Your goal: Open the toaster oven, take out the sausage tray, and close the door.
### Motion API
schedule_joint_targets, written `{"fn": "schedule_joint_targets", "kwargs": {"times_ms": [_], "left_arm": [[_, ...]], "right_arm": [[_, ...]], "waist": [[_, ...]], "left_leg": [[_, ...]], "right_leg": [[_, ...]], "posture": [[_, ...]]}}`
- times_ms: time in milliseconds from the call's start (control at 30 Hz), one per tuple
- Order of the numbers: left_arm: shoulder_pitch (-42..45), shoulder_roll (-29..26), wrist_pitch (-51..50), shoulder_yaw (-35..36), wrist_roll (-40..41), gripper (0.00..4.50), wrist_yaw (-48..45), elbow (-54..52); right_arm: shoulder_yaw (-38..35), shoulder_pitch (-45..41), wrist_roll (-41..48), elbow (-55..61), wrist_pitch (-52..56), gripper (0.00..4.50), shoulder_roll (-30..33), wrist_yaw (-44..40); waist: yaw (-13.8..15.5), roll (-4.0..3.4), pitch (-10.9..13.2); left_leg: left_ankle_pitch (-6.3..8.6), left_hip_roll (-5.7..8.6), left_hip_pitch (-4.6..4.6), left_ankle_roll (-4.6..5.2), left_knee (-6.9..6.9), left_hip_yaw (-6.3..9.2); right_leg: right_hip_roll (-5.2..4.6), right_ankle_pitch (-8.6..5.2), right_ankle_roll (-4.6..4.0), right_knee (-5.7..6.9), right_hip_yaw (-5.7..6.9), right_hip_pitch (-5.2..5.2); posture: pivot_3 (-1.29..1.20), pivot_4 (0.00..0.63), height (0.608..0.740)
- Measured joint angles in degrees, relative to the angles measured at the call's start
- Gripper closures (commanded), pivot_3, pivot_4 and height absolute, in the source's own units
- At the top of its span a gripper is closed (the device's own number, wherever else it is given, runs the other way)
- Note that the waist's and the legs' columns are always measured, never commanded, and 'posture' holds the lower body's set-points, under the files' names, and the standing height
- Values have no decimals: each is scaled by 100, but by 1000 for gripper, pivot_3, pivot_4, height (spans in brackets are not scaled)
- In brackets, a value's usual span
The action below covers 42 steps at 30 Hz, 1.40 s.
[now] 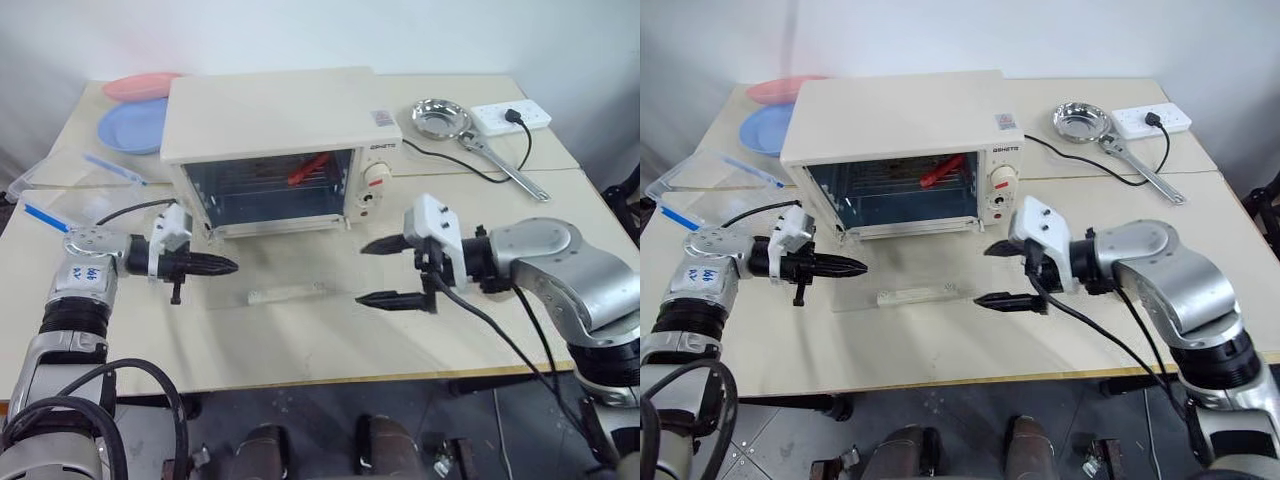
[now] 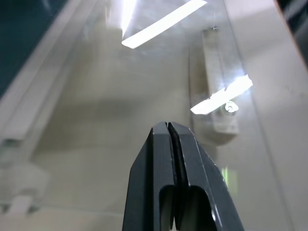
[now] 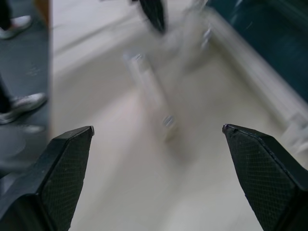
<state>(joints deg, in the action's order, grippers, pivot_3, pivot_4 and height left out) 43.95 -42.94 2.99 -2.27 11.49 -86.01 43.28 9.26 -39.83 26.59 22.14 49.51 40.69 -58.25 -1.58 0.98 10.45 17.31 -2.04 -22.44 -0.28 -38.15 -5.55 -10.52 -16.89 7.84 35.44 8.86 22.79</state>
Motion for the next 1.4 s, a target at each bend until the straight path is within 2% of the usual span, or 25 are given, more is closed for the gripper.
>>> {"fn": "schedule_joint_targets", "kwargs": {"times_ms": [133, 300, 400, 500, 633, 767, 1000, 1033, 1333, 1400], "left_arm": [[-6, -36, 617, -28, -160, 4468, 7, -8], [-143, 1, 958, 154, -128, 4468, 294, -38], [-493, 263, 953, 592, 224, 4468, 752, -405], [-1445, 525, 532, 1372, 960, 4468, 1461, -1638], [-2342, 811, -107, 2007, 1737, 3625, 2165, -2857], [-3102, 1351, -375, 2651, 2369, 2405, 3077, -4050], [-3749, 1973, -401, 3185, 2663, 194, 4360, -5004], [-3809, 2040, -361, 3232, 2660, 13, 4511, -5083], [-4106, 2228, -296, 3197, 2602, 13, 5101, -5409], [-4108, 2228, -296, 3178, 2601, 0, 5144, -5413]], "right_arm": [[505, -337, -672, -318, -359, 0, -559, 707], [1104, -437, -1419, -634, -800, 0, -966, 1196], [1324, -566, -1769, -891, -1019, 0, -1559, 1640], [1559, -855, -2354, -1363, -1668, 0, -2155, 2232], [1752, -1106, -2990, -1934, -2120, 0, -2320, 2593], [2102, -1409, -3696, -2724, -2537, 0, -2566, 2852], [2416, -1835, -4491, -3900, -3317, 0, -2860, 3068], [2424, -1854, -4586, -4068, -3427, 0, -2910, 3099], [2456, -2341, -5106, -5406, -4183, 0, -3364, 3362], [2456, -2423, -5181, -5648, -4239, 633, -3436, 3424]], "waist": [[-7, -1, 0], [-8, 0, 0], [-29, 0, 0], [-145, -1, 1], [-148, -1, 1], [-154, -1, 1], [-152, -1, 0], [-150, -1, 0], [-160, -1, 0], [-161, -1, 1]], "left_leg": [[0, 0, 1, 0, 0, -1], [0, 0, 1, 0, 0, 1], [-1, -2, -1, -2, -1, 6], [0, -5, 3, -4, 3, 9], [0, -5, 2, -4, 2, 15], [-1, -6, 5, -5, 0, 16], [-2, -9, 5, -7, 2, 16], [-2, -9, 5, -7, 2, 16], [-1, -10, 5, -8, 5, 15], [-1, -10, 5, -8, 6, 15]], "right_leg": [[-1, 0, 0, 4, 0, 1], [-2, 0, 0, 8, 0, 1], [-1, 0, 0, 13, 3, 3], [-4, 0, 0, 20, 1, 5], [-4, 0, 0, 19, 4, 3], [-5, 0, 0, 19, 0, 1], [-3, 1, -1, 20, 3, 0], [-3, 1, -1, 20, 3, 0], [-2, 0, -2, 18, 3, 0], [-2, 0, -3, 18, 4, 1]], "posture": [[0, 150, 740], [0, 150, 740], [0, 150, 740], [0, 150, 740], [0, 150, 740], [0, 150, 740], [0, 150, 740], [0, 150, 740], [0, 150, 740], [0, 150, 740]]}}
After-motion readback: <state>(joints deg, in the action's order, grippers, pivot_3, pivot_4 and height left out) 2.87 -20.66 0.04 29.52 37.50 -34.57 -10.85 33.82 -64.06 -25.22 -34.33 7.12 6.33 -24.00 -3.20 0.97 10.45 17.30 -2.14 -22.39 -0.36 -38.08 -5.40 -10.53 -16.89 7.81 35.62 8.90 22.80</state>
